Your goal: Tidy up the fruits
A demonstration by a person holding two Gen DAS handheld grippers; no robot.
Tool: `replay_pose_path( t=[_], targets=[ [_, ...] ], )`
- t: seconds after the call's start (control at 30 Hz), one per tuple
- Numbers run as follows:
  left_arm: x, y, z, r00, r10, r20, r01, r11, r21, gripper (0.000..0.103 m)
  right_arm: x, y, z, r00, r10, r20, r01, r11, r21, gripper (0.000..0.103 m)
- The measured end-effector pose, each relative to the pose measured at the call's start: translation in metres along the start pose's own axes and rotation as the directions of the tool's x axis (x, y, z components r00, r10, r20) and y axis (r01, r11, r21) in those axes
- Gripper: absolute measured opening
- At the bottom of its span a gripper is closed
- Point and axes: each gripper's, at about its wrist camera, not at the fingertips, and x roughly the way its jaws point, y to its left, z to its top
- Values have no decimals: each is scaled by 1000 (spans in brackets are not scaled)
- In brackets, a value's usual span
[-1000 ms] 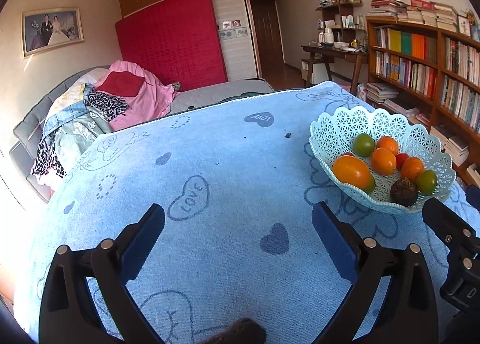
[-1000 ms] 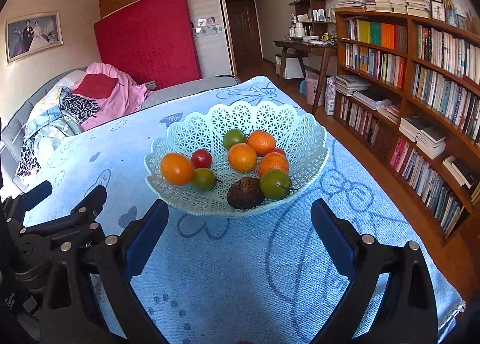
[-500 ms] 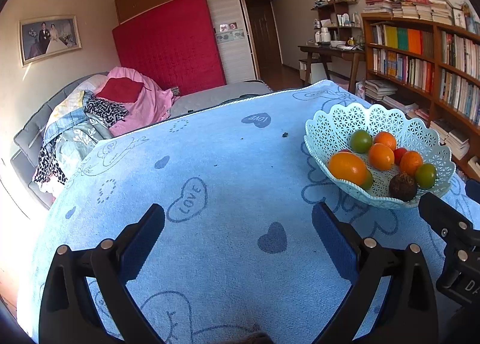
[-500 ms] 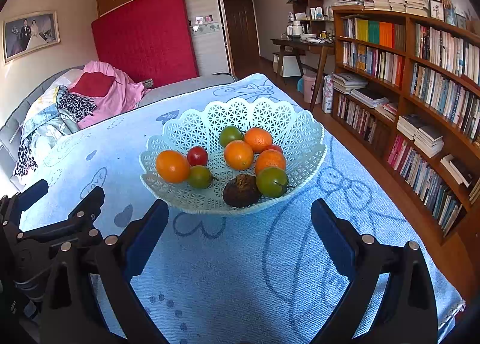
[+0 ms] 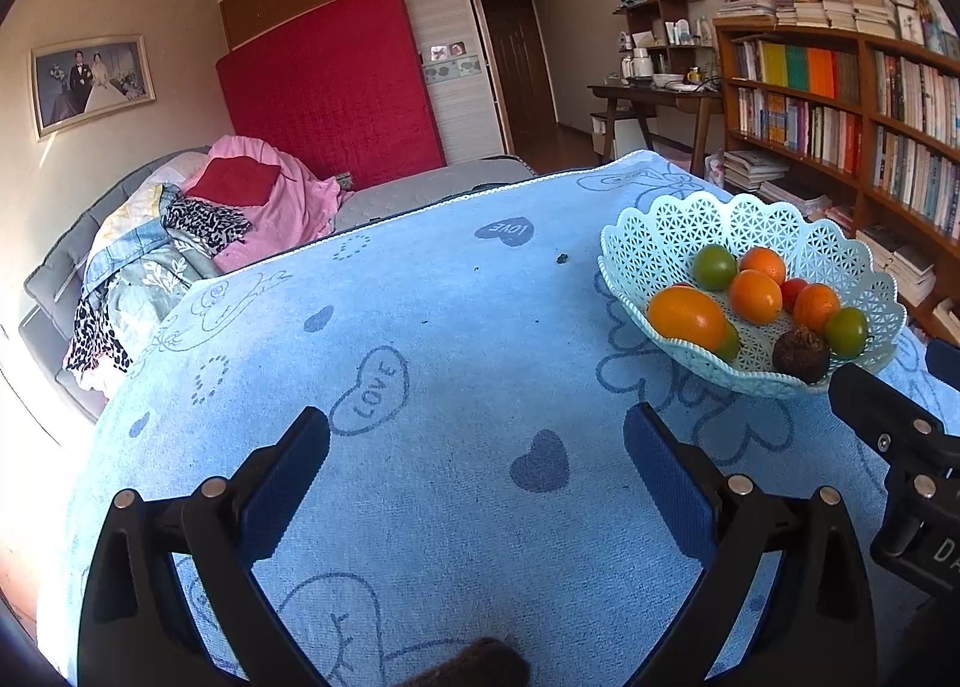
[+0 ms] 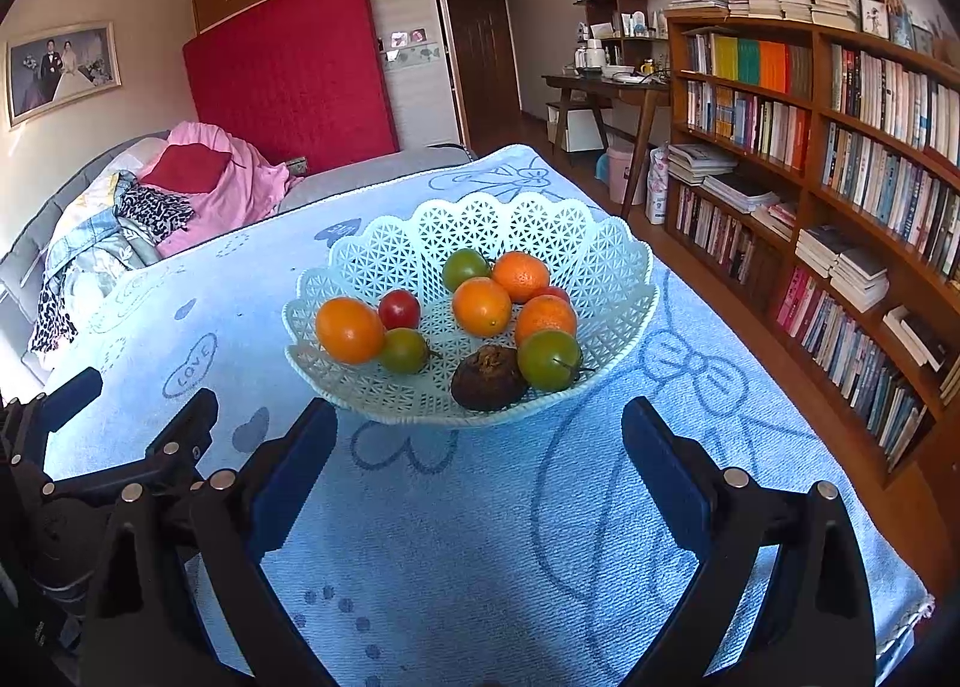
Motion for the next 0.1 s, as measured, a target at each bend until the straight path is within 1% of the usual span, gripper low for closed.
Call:
replay_pose_path(
  t=[0.1],
  targets=[
    [1,5,-5,1000,8,-14,-8,1000,-8,98,-2,3,0,1000,6,1,-6,1000,-4,97]
  ],
)
